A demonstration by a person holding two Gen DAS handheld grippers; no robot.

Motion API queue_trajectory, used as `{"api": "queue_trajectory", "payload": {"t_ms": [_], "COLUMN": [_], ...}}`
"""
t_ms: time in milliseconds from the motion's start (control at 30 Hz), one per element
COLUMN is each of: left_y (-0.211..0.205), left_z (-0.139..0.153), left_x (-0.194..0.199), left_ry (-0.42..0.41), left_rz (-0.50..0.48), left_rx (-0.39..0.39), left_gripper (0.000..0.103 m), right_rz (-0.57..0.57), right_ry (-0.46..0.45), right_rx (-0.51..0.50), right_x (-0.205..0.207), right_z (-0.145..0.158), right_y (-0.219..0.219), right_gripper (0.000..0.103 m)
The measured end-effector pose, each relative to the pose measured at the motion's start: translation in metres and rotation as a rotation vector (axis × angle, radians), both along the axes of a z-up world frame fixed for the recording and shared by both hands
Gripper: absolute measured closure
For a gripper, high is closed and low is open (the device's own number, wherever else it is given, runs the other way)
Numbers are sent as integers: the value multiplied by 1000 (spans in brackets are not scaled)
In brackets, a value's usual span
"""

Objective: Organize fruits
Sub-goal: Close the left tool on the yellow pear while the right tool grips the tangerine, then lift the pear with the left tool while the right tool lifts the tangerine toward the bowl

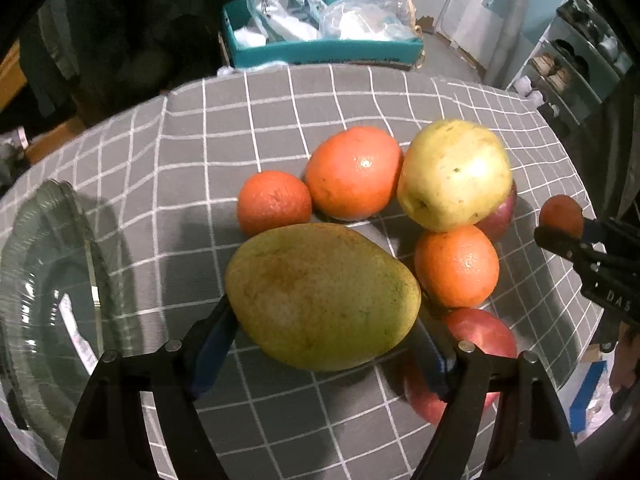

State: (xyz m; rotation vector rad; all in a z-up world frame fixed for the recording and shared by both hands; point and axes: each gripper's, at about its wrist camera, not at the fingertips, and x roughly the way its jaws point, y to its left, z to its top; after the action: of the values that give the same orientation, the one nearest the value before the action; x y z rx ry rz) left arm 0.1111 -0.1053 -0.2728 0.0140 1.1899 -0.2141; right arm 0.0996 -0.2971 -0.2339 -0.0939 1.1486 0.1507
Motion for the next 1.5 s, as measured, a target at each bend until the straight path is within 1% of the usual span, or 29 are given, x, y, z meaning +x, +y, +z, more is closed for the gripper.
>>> {"api": "queue_trajectory", "payload": {"t_ms": [167, 367, 800, 967, 1133, 1500], "left_y": [3, 6, 24, 35, 45, 69], "left_z": [21, 47, 111, 128, 142, 168], "left_x": [-6, -12, -32, -36, -41, -54], "left_ry": [-65, -132, -266, -302, -336, -400], "left_rz": [-8, -6, 34, 57, 75, 111], "left_rx": [29, 28, -27, -41, -47, -44], "left_gripper": [21, 21, 21, 21, 21, 21], "right_rz": [-9, -20, -14, 6, 33, 75], "right_ry": [-40, -99, -274, -334, -372, -420], "right_rx": [-2, 12, 47, 57, 70, 111], "right_x": [-4, -9, -29, -36, -42, -44], "right_z": [16, 40, 106, 130, 146, 171], "right_y": [1, 5, 20, 31, 43, 72], "right_gripper": [58, 58, 58, 58, 58, 58]}}
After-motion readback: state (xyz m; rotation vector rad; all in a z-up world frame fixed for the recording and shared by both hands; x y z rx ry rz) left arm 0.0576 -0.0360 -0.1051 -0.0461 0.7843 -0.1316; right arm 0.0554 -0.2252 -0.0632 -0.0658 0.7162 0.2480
